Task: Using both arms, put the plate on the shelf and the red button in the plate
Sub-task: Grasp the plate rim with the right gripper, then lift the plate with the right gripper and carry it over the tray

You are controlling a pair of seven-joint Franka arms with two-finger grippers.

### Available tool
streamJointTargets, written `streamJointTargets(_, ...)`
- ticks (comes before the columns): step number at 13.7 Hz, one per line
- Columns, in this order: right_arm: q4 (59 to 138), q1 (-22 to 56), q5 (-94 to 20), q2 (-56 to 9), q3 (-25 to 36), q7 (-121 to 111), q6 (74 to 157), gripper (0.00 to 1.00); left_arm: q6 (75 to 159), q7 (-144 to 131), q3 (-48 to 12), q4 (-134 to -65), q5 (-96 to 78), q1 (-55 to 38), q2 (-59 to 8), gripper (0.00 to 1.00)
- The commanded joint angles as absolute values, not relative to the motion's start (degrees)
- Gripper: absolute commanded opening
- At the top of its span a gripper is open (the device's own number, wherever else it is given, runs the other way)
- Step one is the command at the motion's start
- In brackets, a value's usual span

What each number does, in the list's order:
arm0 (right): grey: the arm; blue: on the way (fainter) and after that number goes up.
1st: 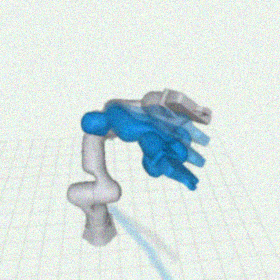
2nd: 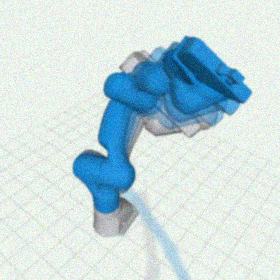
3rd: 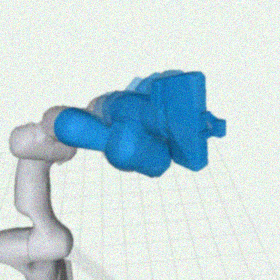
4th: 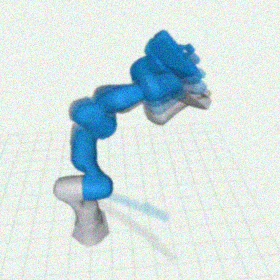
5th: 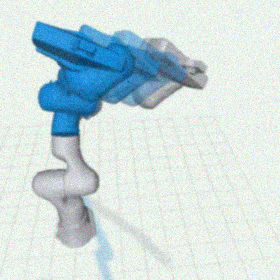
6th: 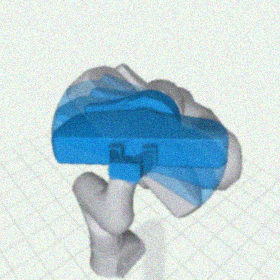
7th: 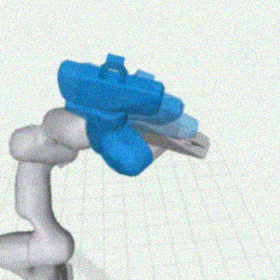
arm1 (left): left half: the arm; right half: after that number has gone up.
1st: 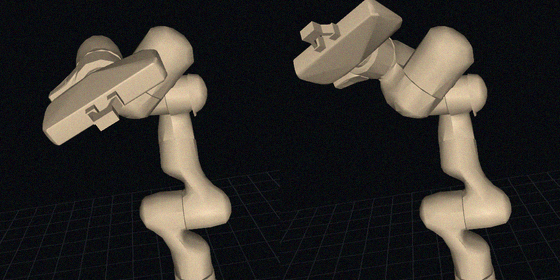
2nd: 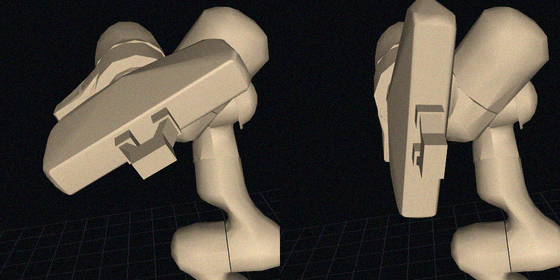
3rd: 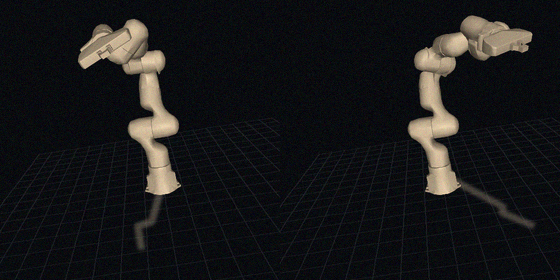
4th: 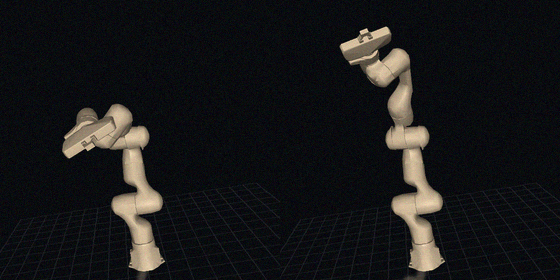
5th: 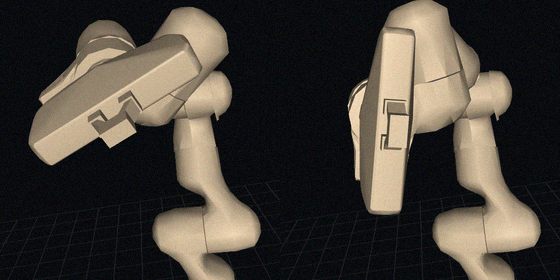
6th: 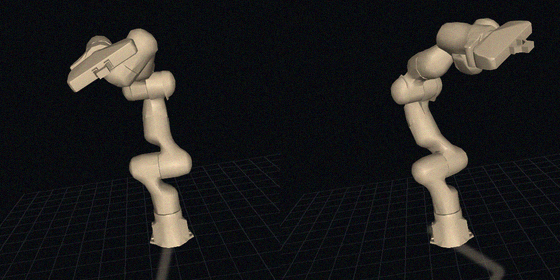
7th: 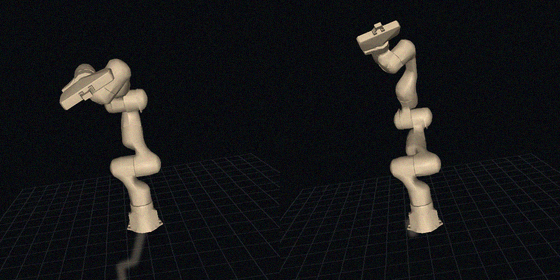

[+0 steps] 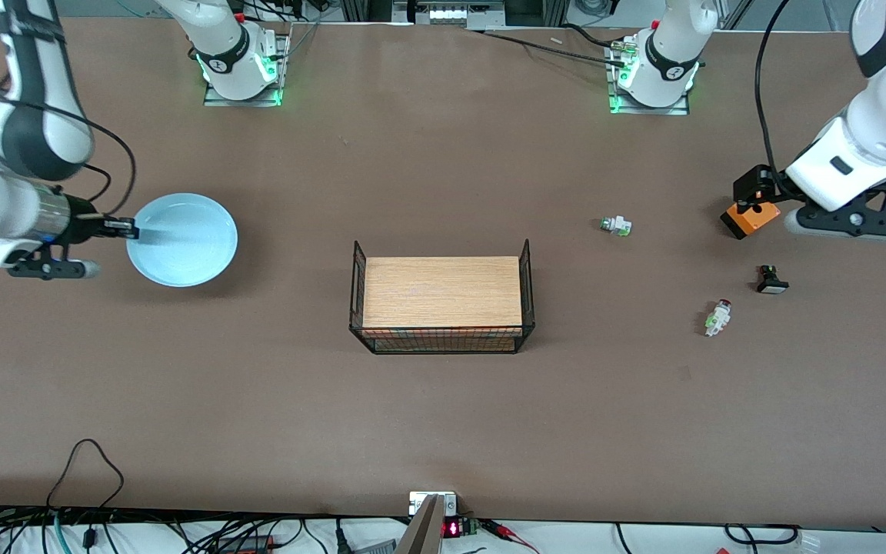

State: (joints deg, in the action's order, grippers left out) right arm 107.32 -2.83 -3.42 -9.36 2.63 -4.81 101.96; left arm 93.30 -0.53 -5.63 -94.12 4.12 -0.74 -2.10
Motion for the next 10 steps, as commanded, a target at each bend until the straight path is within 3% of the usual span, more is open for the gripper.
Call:
streamJointTargets(1,98.7,-2.9,-4.4,-9.4,0.2,-2.9,93.4,0.0,92.8,-0.5,-5.3,-91.3,2.3,-0.2,-3.7,1.0)
streamJointTargets(5,88.7,-2.9,-4.6,-9.6,-5.3,4.6,84.6,0.0,92.6,0.1,-5.3,-91.5,2.2,0.2,-3.9,1.0)
streamJointTargets(10,83.2,-2.8,-10.9,-10.4,-14.8,21.7,84.4,0.0,89.6,0.1,-5.3,-91.0,2.1,1.1,-3.5,1.0)
